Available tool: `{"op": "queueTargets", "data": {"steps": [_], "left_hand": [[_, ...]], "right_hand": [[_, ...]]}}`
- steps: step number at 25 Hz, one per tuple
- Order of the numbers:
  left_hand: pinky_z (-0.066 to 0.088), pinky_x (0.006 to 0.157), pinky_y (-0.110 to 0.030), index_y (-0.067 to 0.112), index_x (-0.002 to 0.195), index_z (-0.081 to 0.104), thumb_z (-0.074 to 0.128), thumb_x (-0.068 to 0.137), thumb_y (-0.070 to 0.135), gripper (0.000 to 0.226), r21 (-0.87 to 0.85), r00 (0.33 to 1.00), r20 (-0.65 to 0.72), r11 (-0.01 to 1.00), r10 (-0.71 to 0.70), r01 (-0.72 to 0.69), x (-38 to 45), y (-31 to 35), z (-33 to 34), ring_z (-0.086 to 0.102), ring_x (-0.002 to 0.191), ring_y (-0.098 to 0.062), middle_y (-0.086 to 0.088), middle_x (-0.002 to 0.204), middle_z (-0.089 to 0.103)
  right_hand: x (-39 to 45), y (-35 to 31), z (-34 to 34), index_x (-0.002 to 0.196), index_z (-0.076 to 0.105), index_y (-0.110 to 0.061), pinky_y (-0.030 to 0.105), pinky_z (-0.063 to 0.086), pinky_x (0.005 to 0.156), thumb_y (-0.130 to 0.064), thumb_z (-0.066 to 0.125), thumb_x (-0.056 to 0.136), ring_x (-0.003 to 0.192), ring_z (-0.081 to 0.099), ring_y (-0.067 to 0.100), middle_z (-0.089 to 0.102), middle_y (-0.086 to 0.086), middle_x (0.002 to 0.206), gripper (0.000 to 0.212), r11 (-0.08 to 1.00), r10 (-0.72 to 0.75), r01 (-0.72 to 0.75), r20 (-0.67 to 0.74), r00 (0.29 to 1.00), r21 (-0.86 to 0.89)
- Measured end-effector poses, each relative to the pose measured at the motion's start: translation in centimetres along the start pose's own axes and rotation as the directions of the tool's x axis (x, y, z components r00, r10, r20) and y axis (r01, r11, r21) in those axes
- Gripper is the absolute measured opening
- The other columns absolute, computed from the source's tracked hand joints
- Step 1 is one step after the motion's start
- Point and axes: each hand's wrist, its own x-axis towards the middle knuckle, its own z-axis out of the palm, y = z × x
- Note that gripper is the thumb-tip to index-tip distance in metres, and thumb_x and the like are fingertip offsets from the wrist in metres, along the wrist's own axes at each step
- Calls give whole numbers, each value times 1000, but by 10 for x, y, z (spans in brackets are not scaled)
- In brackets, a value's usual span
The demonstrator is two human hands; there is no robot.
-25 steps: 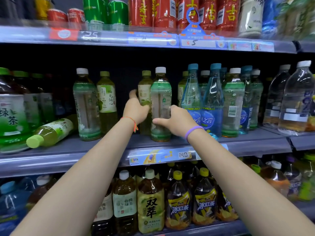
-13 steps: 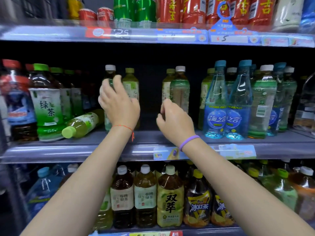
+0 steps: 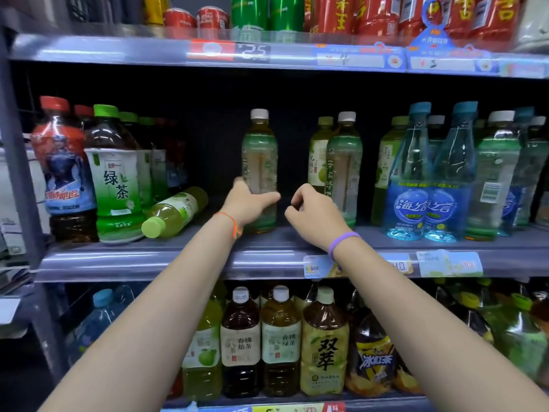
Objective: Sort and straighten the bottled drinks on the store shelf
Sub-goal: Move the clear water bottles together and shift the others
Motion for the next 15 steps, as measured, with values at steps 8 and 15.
{"op": "queueTargets", "data": {"steps": [8, 15], "left_hand": [[37, 104, -54, 21, 132, 55, 57, 92, 32, 41, 999, 949, 9, 40, 314, -23, -28, 5, -69, 43, 128, -34, -9, 134, 50], [37, 105, -52, 36, 138, 47, 60, 87, 35, 53, 915, 966, 256, 312, 39, -255, -26, 10, -106, 35, 133, -35, -6, 139, 40]], "right_hand": [[-6, -46, 35, 79, 56, -15, 30, 39, 55, -28, 48, 94, 68, 55, 24, 61, 1, 73, 22, 993, -36, 20, -132, 991, -120], [2, -87, 70, 95, 60, -18, 35, 52, 69, -25, 52, 92, 79, 60, 22, 64, 0, 84, 10, 991, -118, 117, -15, 993, -59]]}}
